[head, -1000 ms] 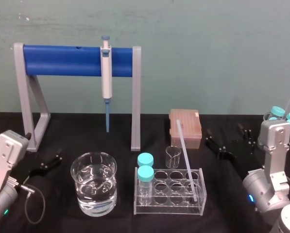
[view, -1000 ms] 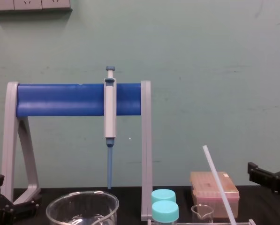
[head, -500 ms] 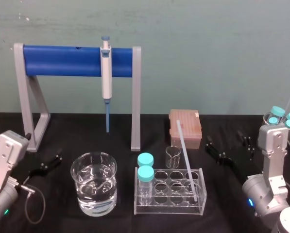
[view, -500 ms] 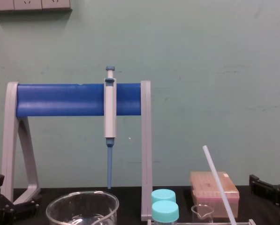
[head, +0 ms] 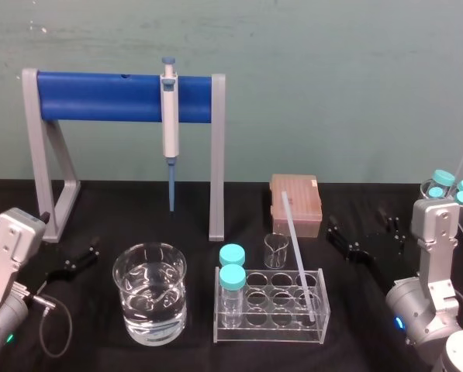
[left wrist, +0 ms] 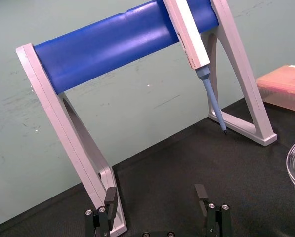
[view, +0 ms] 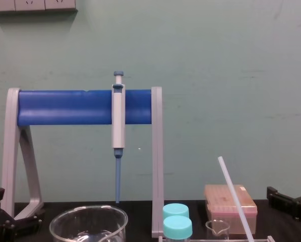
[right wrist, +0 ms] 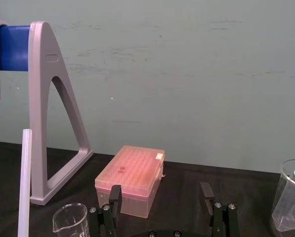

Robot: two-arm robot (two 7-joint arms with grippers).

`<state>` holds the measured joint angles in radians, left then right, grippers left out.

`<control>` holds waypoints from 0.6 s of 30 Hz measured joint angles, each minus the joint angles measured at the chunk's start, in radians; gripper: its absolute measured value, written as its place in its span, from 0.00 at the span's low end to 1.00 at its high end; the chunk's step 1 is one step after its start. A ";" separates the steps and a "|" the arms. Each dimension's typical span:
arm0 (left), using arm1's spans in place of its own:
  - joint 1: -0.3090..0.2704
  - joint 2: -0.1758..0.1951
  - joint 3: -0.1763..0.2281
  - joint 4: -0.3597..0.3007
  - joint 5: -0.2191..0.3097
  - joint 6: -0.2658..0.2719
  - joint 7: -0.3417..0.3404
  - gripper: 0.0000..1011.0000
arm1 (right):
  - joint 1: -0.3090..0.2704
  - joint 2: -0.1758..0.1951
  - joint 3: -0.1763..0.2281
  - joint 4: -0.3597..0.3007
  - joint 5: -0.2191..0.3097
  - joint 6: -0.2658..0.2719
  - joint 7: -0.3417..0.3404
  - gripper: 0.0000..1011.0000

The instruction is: Pick up the stirring rod with one hand, then place it down.

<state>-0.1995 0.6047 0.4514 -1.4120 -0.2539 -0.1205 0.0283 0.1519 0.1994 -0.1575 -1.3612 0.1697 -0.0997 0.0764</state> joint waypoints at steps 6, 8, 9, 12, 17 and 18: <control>0.000 0.000 0.000 0.000 0.000 0.000 0.000 0.99 | 0.000 0.000 -0.001 -0.001 0.000 -0.001 -0.001 0.99; 0.000 0.000 0.000 0.000 0.000 0.000 0.000 0.99 | 0.000 0.001 -0.001 -0.001 0.001 -0.001 -0.001 0.99; 0.000 0.000 0.000 0.000 0.000 0.000 0.000 0.99 | 0.000 0.001 -0.001 -0.001 0.001 -0.001 -0.001 0.99; 0.000 0.000 0.000 0.000 0.000 0.000 0.000 0.99 | 0.000 0.001 -0.001 -0.001 0.001 -0.001 -0.001 0.99; 0.000 0.000 0.000 0.000 0.000 0.000 0.000 0.99 | 0.000 0.001 -0.002 -0.002 0.001 -0.002 -0.001 0.99; 0.000 0.000 0.000 0.000 0.000 0.000 0.000 0.99 | 0.000 0.001 -0.002 -0.002 0.001 -0.002 -0.002 0.99</control>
<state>-0.1995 0.6047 0.4514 -1.4120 -0.2539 -0.1205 0.0283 0.1523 0.2003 -0.1592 -1.3629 0.1706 -0.1015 0.0749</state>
